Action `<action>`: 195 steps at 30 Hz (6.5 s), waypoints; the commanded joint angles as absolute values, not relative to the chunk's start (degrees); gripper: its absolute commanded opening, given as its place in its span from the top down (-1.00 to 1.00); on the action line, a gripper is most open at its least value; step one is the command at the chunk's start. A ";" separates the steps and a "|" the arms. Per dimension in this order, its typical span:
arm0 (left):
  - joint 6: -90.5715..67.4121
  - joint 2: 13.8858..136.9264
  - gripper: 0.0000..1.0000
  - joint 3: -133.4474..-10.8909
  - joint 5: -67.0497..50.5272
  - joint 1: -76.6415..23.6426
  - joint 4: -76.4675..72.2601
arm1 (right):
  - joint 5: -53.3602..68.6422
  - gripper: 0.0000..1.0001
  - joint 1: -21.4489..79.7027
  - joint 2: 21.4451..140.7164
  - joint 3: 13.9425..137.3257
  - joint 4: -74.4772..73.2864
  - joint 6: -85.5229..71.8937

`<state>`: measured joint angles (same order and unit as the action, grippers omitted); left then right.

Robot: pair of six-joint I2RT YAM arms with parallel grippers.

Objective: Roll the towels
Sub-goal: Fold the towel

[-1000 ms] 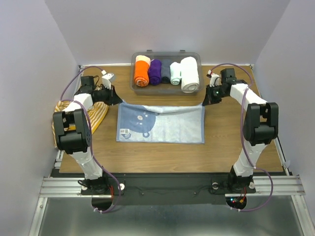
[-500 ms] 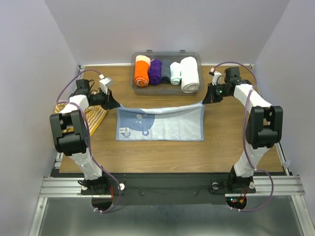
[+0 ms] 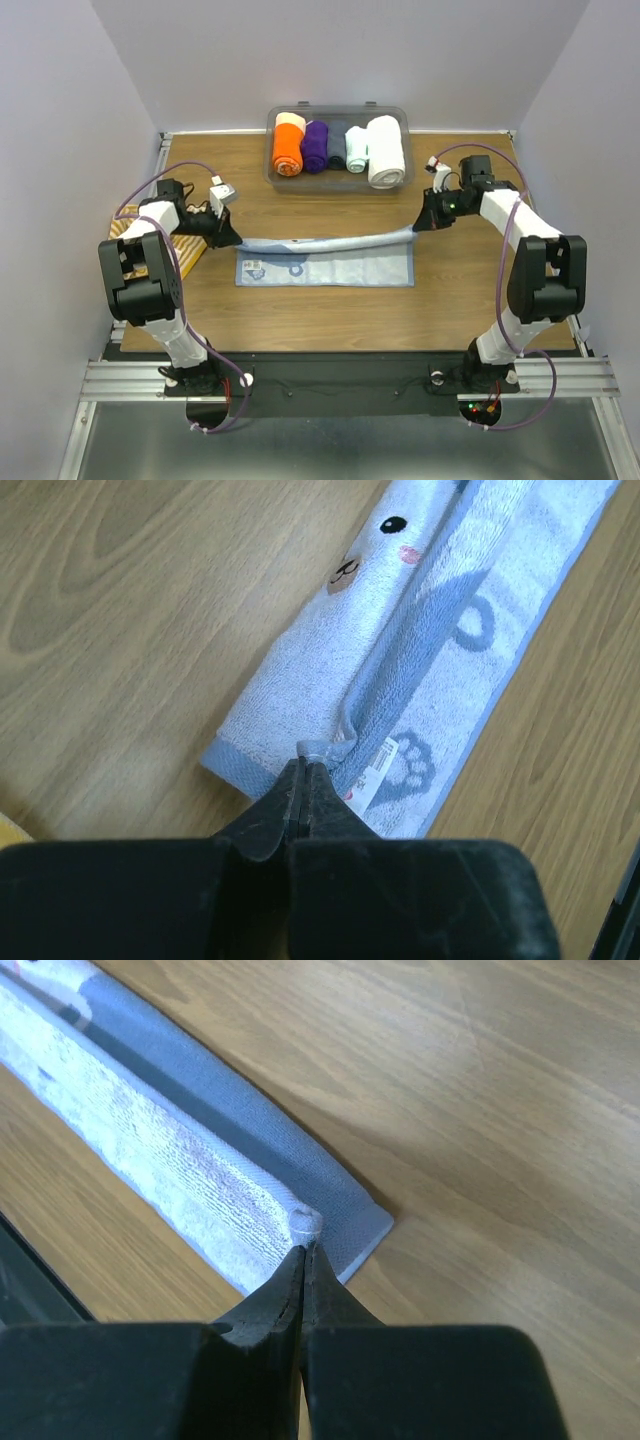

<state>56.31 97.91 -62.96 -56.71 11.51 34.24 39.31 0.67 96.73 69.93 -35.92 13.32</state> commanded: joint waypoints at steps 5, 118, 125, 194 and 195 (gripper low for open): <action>63.10 94.66 1.00 -62.40 -56.52 12.92 39.99 | 38.85 0.99 0.18 91.67 66.10 -36.74 17.75; 21.97 101.86 0.06 -62.84 -27.16 -11.94 13.01 | 26.18 0.76 35.32 113.02 70.84 -48.78 21.28; 20.65 108.28 0.09 -66.26 -28.56 -16.95 12.30 | 34.44 0.76 40.34 114.44 69.79 -47.82 19.08; 23.64 90.54 0.02 -52.21 -12.83 -83.32 12.31 | 44.30 0.58 8.88 84.99 65.65 -43.68 14.33; 23.90 89.57 0.02 -51.51 -13.18 -83.32 12.22 | 44.47 0.58 8.79 85.25 65.48 -43.68 14.41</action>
